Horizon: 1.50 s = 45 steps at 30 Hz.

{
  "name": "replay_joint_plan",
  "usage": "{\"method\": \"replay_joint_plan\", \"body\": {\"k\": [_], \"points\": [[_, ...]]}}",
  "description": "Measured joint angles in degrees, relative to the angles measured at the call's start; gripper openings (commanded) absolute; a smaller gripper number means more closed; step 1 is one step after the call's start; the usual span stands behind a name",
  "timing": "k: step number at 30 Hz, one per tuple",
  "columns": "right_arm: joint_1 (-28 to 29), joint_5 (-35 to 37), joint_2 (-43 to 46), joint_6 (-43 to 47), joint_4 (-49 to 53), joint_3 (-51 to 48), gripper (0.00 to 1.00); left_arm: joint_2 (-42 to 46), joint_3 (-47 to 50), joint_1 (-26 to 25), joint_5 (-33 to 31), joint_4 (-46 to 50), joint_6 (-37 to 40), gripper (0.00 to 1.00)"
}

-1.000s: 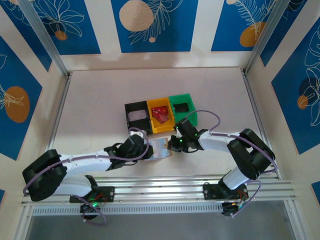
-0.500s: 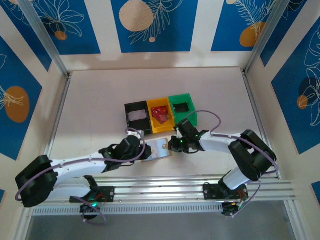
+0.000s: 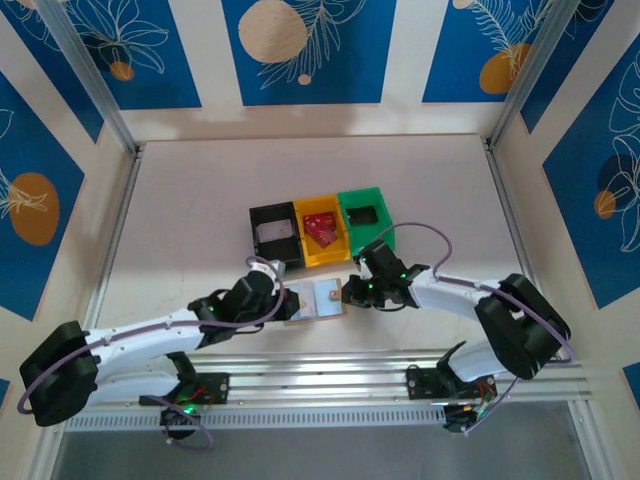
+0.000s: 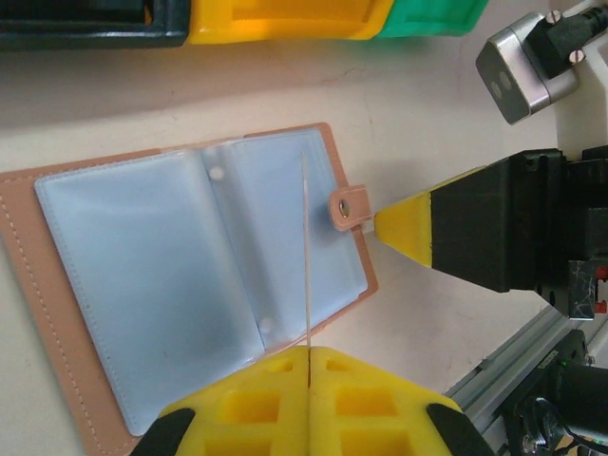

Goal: Take the credit cards out of the card holder

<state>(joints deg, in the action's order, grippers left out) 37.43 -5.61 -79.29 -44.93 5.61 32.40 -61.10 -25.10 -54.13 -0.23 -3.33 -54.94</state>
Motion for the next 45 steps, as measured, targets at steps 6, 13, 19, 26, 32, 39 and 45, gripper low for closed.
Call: {"method": "replay_joint_plan", "body": {"k": [6, 13, 19, 26, 32, 39, 45], "points": [[-1.4, -1.51, 5.16, 1.07, -1.31, -2.4, 0.28, 2.32, 0.33, 0.46, 0.9, -0.04, 1.95, 0.0], [-2.82, -5.07, 9.62, 1.31, -4.98, -6.38, 0.39, 4.46, 0.42, 0.76, 1.77, 0.0, 4.42, 0.0], [-3.3, -7.91, 13.81, 1.4, -6.71, -6.93, 0.42, 6.14, 0.42, 0.79, 1.77, -0.02, 6.08, 0.0], [-4.24, -11.13, 18.25, 1.38, -9.09, -7.21, 0.44, 7.21, 0.42, 0.79, 2.19, -0.28, 7.08, 0.0], [-5.33, -14.23, 20.79, 1.33, -12.24, -9.53, 0.45, 7.56, 0.42, 0.87, 3.61, -0.48, 7.1, 0.0], [-5.44, -15.63, 24.87, 1.38, -15.13, -11.65, 0.49, 8.66, 0.42, 0.9, 4.81, -0.48, 7.1, 0.0], [-5.49, -15.56, 28.76, 0.92, -17.94, -15.13, 0.63, 8.52, 0.39, 1.05, 6.25, -0.55, 7.08, 0.0]]}}
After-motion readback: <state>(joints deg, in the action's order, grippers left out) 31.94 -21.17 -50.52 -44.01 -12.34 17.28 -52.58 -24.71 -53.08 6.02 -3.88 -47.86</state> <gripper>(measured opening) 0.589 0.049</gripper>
